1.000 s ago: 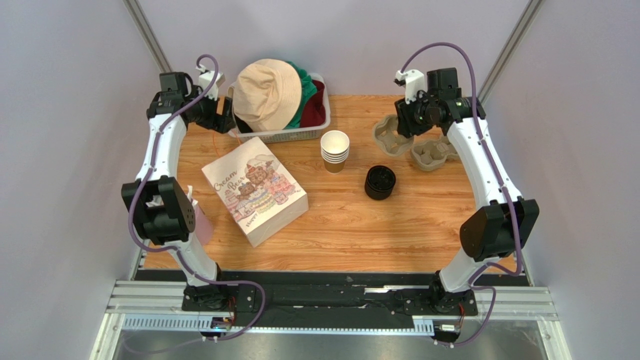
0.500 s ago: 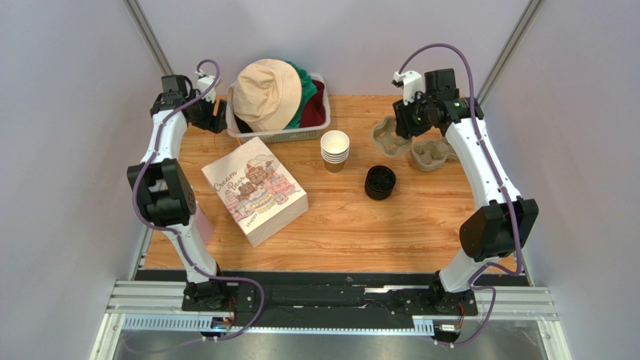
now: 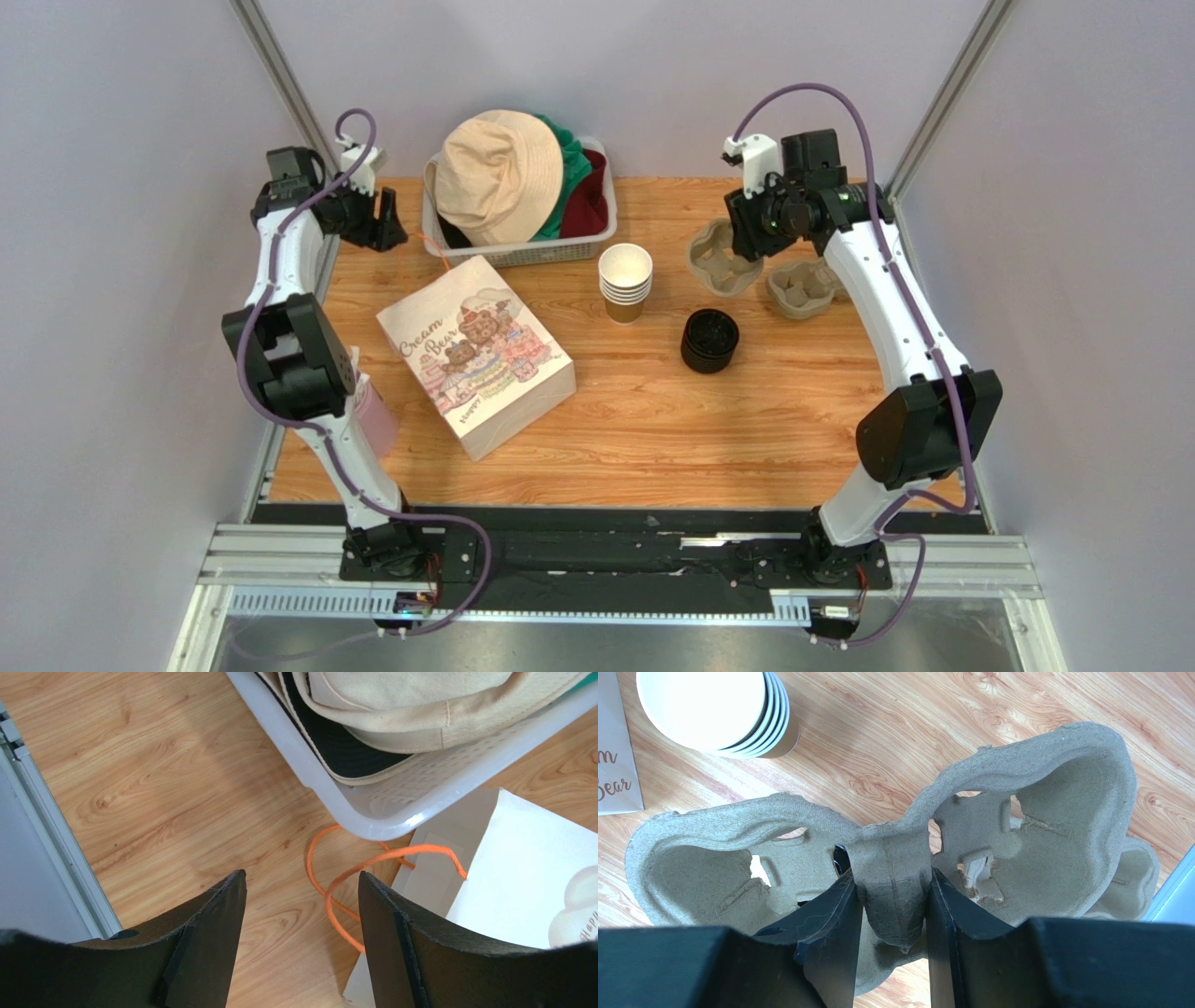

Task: Pack the takeout coffee

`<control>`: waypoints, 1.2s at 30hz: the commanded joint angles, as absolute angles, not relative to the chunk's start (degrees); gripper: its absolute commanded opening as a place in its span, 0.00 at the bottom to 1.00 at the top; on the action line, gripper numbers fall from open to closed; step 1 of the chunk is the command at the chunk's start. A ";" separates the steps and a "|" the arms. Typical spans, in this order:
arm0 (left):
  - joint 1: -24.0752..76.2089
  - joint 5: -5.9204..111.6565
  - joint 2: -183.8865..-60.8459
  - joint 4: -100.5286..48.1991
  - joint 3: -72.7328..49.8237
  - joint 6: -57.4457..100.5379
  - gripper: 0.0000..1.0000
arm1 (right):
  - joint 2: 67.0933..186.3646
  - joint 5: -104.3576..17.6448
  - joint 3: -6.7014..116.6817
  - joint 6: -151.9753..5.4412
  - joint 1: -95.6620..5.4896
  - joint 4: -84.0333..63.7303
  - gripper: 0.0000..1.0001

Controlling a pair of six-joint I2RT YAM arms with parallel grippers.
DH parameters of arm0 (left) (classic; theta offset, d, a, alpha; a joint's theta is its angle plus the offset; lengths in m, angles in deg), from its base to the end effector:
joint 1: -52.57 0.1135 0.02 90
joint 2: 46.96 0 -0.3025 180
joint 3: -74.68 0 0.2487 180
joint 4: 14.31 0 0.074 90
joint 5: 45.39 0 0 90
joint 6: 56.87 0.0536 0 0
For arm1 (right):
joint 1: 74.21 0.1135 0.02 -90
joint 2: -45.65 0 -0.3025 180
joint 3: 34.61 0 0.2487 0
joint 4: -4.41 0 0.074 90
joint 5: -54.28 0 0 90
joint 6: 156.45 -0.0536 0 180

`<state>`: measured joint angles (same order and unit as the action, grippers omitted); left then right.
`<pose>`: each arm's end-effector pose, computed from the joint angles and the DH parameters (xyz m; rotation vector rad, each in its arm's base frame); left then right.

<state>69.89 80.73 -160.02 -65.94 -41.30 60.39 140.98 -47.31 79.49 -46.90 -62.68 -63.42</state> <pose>0.4526 0.1081 0.3164 0.4661 2.1977 -0.3541 0.3569 0.0838 0.3992 -0.7336 2.2975 0.1811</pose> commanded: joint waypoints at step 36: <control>66.46 93.47 -147.79 -75.82 -38.96 64.86 0.00 | 141.19 -44.24 80.08 -46.50 -59.89 -61.85 0.32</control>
<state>69.67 89.73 -158.88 -74.92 -41.04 66.18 141.90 -44.69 79.49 -46.79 -60.15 -63.42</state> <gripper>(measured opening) 0.037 0.371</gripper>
